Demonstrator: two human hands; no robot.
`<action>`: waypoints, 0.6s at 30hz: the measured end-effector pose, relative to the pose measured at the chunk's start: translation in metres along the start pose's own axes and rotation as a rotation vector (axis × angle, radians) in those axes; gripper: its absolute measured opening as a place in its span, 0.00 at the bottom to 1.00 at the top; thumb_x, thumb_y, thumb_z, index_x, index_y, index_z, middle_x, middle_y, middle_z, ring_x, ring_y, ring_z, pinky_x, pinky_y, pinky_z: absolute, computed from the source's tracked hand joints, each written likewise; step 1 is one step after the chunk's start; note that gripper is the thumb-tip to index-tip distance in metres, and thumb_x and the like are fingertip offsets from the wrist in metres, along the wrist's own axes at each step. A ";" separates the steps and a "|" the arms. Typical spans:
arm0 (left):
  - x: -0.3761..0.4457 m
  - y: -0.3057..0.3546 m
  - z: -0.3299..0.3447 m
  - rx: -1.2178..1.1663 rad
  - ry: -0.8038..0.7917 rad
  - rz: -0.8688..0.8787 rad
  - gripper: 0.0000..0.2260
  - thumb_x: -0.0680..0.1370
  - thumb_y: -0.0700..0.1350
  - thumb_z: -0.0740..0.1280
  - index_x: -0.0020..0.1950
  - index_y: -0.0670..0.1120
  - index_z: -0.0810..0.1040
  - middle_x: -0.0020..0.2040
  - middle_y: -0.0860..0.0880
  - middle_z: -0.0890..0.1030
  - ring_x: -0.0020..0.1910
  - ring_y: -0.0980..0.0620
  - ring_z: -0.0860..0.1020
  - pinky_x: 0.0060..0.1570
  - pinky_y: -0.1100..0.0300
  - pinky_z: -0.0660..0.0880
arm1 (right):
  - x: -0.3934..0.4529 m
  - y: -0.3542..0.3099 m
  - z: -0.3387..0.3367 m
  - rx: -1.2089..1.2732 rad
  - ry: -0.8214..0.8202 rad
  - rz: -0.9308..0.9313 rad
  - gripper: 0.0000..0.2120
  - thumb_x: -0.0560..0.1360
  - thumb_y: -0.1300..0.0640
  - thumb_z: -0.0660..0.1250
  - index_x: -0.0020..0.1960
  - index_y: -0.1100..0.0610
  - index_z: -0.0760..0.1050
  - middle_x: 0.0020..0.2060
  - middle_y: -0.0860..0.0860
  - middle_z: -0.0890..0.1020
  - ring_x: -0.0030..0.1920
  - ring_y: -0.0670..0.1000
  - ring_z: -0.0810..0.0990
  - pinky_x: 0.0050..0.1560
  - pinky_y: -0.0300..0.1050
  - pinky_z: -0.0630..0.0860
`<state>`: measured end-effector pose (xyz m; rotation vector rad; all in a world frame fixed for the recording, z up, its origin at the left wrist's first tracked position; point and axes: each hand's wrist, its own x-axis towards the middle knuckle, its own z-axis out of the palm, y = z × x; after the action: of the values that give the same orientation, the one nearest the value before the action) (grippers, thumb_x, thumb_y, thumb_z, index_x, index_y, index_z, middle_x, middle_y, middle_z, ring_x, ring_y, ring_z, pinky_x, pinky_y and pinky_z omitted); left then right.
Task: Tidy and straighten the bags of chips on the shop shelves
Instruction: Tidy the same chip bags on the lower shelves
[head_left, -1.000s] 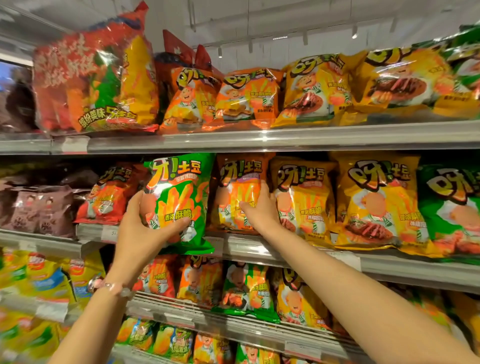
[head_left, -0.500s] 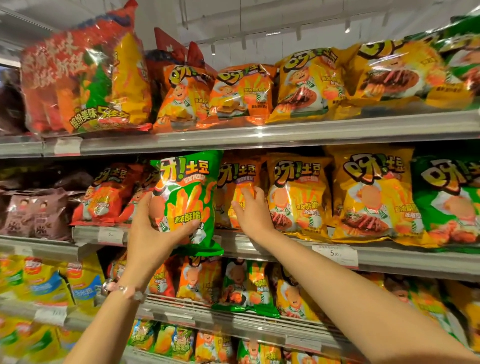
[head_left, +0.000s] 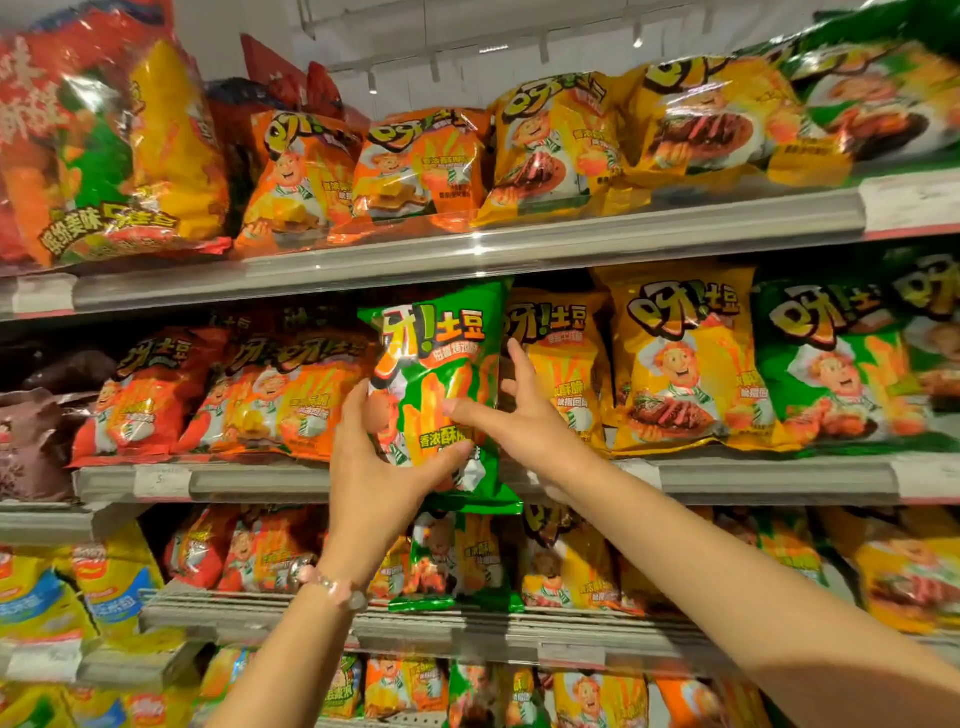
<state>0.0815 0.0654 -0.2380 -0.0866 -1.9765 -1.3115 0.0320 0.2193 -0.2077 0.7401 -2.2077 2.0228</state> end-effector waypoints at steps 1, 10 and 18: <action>-0.002 0.002 0.007 -0.001 -0.015 0.014 0.53 0.53 0.65 0.78 0.74 0.54 0.60 0.68 0.51 0.71 0.66 0.51 0.72 0.63 0.47 0.72 | -0.002 0.001 -0.005 0.000 0.017 0.001 0.51 0.68 0.48 0.76 0.77 0.42 0.43 0.62 0.40 0.65 0.47 0.25 0.66 0.39 0.22 0.64; -0.020 0.029 0.062 0.076 -0.060 0.179 0.48 0.55 0.67 0.73 0.71 0.55 0.60 0.64 0.60 0.68 0.62 0.61 0.68 0.58 0.63 0.68 | -0.035 0.005 -0.051 -0.134 0.282 -0.077 0.57 0.61 0.46 0.80 0.77 0.43 0.46 0.71 0.46 0.66 0.70 0.46 0.66 0.69 0.52 0.67; -0.028 0.056 0.121 0.034 -0.292 0.265 0.50 0.55 0.74 0.71 0.72 0.57 0.61 0.67 0.62 0.67 0.65 0.63 0.66 0.60 0.68 0.65 | -0.062 0.003 -0.129 -0.211 0.469 -0.046 0.52 0.61 0.46 0.79 0.76 0.44 0.52 0.70 0.47 0.68 0.69 0.49 0.67 0.67 0.56 0.69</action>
<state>0.0607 0.1997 -0.2361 -0.5324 -2.1397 -1.1420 0.0506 0.3615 -0.2149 0.2558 -2.0546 1.6862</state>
